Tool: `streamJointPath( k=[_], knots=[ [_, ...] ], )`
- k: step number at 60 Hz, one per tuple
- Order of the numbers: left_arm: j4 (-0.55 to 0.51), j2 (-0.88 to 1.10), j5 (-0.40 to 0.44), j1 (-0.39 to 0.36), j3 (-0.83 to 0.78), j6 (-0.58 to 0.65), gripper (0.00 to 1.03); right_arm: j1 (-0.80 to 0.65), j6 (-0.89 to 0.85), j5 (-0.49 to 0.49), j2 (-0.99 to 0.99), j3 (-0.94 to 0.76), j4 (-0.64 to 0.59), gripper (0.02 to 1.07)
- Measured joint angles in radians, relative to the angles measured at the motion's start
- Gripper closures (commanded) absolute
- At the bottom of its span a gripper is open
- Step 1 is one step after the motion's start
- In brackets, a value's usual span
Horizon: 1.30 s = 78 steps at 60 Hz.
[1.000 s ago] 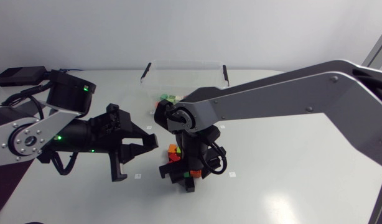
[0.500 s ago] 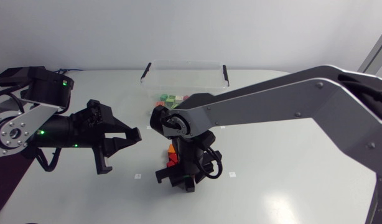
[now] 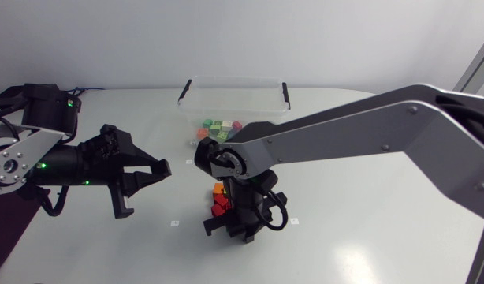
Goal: Place the duplo bricks in the container
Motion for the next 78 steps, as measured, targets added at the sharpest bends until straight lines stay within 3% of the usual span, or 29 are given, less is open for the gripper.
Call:
streamJointPath(
  k=[13, 28, 43, 59, 75, 78],
  knots=[
    [0.027, 0.046, 0.006, -0.008, 0.057, -0.023, 0.84, -0.073, -0.027, 0.031, -0.147, -0.022, -0.011, 0.86],
    [0.117, 0.155, 0.006, -0.076, 0.172, -0.134, 0.84, -0.201, -0.08, 0.035, -0.299, -0.006, -0.021, 0.86],
    [0.254, 0.333, -0.059, -0.142, 0.317, -0.262, 0.84, -0.257, -0.145, 0.032, -0.312, -0.003, 0.078, 0.86],
    [0.417, 0.52, -0.129, -0.161, 0.462, -0.404, 0.84, -0.341, -0.199, 0.024, -0.312, 0.049, 0.191, 0.85],
    [0.481, 0.674, -0.175, -0.15, 0.631, -0.528, 0.84, -0.38, -0.229, -0.022, -0.309, 0.119, 0.281, 0.85],
    [0.484, 0.692, -0.183, -0.149, 0.655, -0.536, 0.78, -0.383, -0.23, -0.026, -0.305, 0.134, 0.294, 0.85]
  ],
)
